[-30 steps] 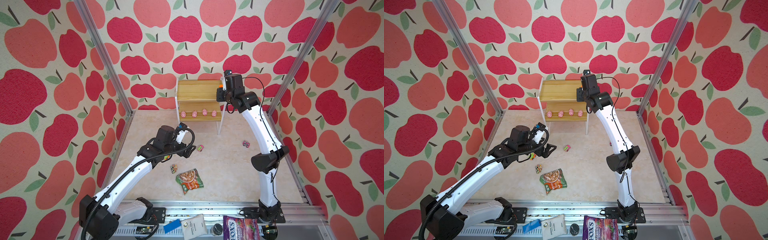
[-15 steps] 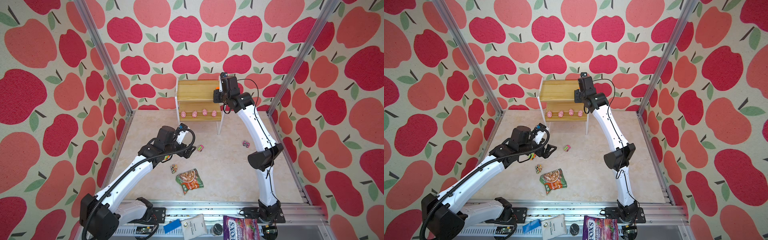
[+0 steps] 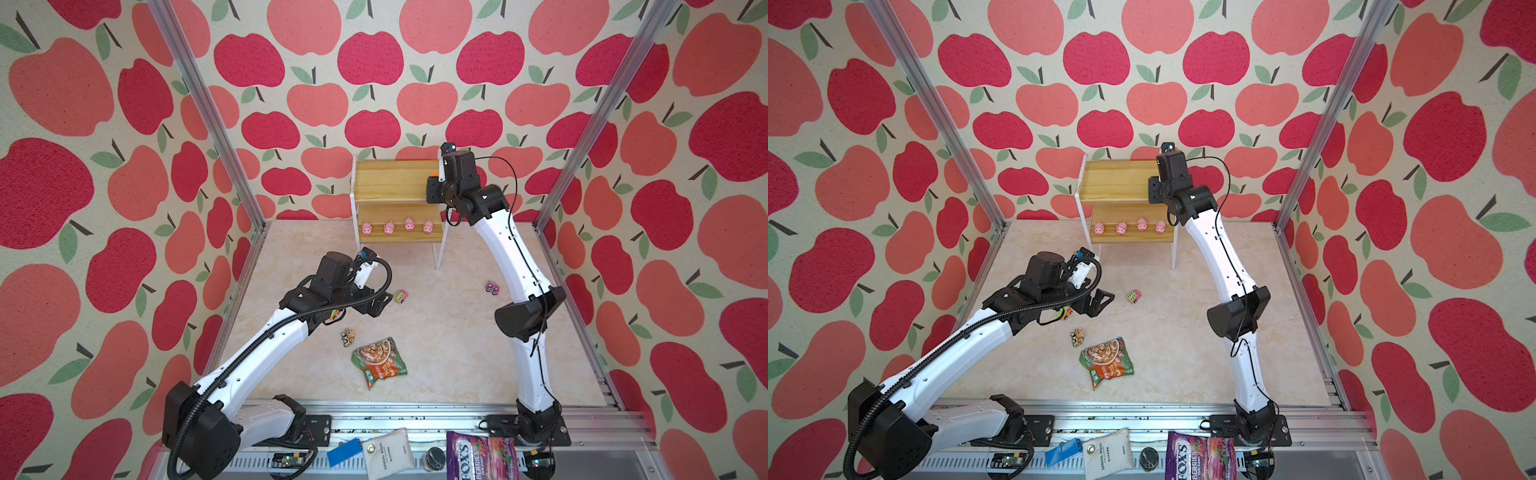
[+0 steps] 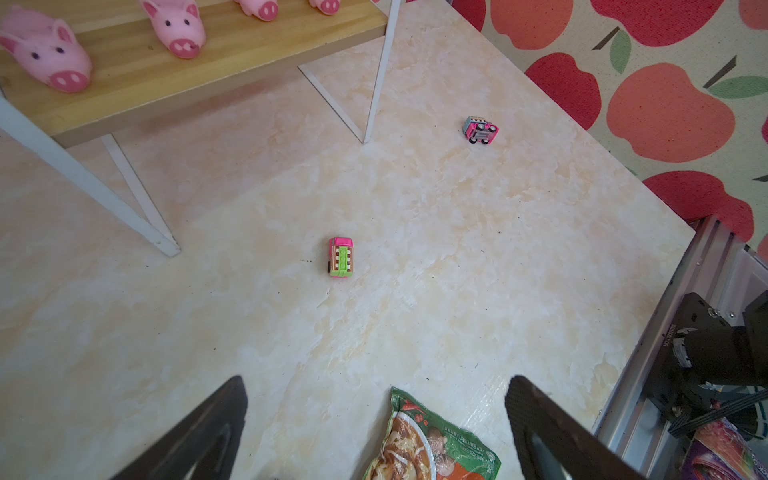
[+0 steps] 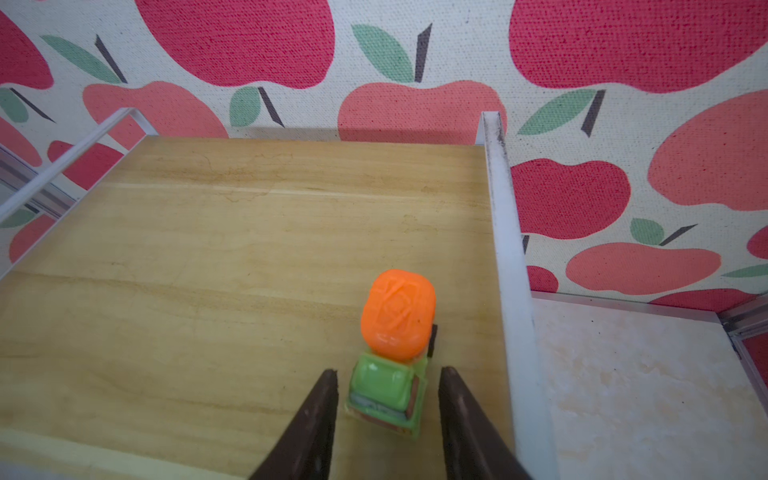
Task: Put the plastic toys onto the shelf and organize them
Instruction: 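Lower the truck onto the top shelf and open the right gripper, then move the right gripper down to the pink toy car and grasp it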
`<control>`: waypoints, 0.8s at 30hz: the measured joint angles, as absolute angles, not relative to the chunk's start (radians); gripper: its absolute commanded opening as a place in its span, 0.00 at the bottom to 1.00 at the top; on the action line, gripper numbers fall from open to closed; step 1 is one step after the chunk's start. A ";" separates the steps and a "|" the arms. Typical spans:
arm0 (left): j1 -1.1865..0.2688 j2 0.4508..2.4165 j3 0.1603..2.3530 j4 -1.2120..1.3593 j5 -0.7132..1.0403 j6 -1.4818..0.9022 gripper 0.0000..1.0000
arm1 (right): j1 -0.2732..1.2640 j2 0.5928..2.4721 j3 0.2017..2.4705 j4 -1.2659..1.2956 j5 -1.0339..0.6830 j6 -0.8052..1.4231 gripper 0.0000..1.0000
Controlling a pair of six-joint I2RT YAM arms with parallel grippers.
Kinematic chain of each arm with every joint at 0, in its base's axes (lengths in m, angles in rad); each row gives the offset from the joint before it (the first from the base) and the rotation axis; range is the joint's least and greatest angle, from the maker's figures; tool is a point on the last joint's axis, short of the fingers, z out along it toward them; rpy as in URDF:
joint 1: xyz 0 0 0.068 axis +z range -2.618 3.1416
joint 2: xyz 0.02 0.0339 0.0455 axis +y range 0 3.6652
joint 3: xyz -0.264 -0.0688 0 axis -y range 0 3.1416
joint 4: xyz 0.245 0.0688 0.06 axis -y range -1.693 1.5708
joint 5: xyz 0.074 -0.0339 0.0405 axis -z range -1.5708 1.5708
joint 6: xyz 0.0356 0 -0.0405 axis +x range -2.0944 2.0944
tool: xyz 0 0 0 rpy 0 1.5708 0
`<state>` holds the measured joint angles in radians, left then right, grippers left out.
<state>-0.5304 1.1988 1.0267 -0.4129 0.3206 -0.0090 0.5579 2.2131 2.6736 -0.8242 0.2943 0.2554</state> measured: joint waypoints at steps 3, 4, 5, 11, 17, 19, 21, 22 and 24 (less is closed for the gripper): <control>-0.527 1.201 1.026 -0.411 0.324 -0.009 0.99 | 0.558 2.213 2.678 -0.806 0.292 0.255 0.52; -0.524 1.204 1.026 -0.410 0.324 -0.009 0.99 | 0.558 2.213 2.678 -0.797 0.287 0.255 0.54; -0.521 1.208 1.026 -0.407 0.325 -0.009 0.99 | 0.557 2.213 2.678 -0.788 0.284 0.255 0.55; -0.507 1.221 1.014 -0.406 0.327 -0.009 0.99 | 0.556 2.204 2.678 -0.748 0.264 0.253 0.60; -0.494 1.227 1.007 -0.397 0.326 -0.010 0.99 | 0.556 2.108 2.652 -0.745 0.270 0.226 0.70; -0.490 1.227 1.004 -0.391 0.324 -0.012 0.99 | 0.556 2.027 2.584 -0.728 0.280 0.208 0.73; -0.488 1.227 1.002 -0.387 0.322 -0.013 0.99 | 0.554 1.928 2.481 -0.707 0.289 0.195 0.77; -0.488 1.227 1.000 -0.384 0.322 -0.014 0.99 | 0.551 1.866 2.412 -0.693 0.295 0.191 0.78; -0.488 1.226 0.998 -0.383 0.322 -0.017 0.99 | 0.535 1.745 2.255 -0.650 0.301 0.189 0.81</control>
<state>-0.4881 1.2263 0.9981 -0.3832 0.3218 -0.0166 0.5350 1.7447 2.2551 -0.6502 0.3008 0.1886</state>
